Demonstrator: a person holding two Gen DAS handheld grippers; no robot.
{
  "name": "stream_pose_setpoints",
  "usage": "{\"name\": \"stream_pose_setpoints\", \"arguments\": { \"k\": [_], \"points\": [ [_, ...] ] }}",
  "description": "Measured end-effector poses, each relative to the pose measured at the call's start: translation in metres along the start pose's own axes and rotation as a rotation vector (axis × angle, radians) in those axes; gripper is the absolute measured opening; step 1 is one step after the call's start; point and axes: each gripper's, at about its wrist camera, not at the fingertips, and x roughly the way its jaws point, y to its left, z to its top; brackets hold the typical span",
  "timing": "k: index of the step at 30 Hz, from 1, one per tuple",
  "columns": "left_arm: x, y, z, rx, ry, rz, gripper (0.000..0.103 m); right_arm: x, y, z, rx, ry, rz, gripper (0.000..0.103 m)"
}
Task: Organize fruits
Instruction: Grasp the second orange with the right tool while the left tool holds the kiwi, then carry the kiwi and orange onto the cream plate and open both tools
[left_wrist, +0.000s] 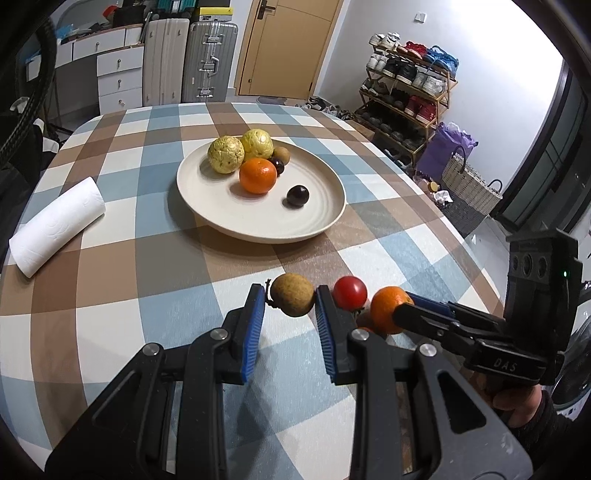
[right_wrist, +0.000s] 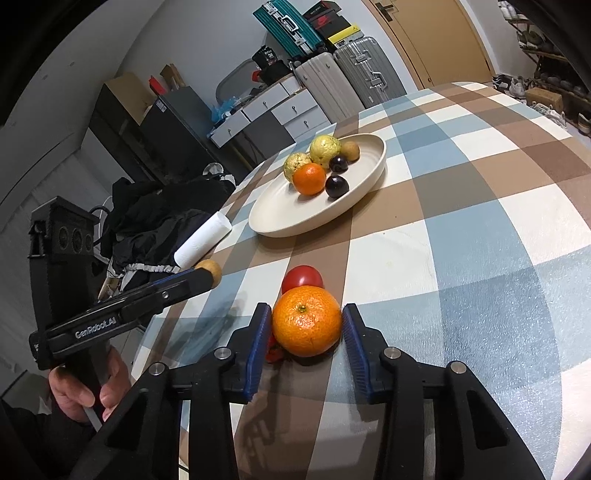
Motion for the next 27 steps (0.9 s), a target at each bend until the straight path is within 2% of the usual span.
{"name": "stream_pose_setpoints", "arguments": {
  "k": [6, 13, 20, 27],
  "points": [
    [0.005, 0.002, 0.008, -0.006, -0.009, 0.006, 0.025, -0.008, -0.004, 0.004, 0.01, -0.027, 0.013, 0.04],
    [0.007, 0.014, 0.028, -0.021, -0.034, 0.021, 0.025, -0.019, -0.004, 0.024, 0.009, -0.069, 0.025, 0.04],
    [0.015, 0.03, 0.061, -0.049, -0.054, 0.028, 0.025, -0.028, -0.002, 0.062, -0.015, -0.107, 0.035, 0.04],
    [0.028, 0.046, 0.096, -0.074, -0.079, 0.034, 0.025, -0.022, 0.002, 0.114, -0.06, -0.104, 0.034, 0.04]
  ]
}}
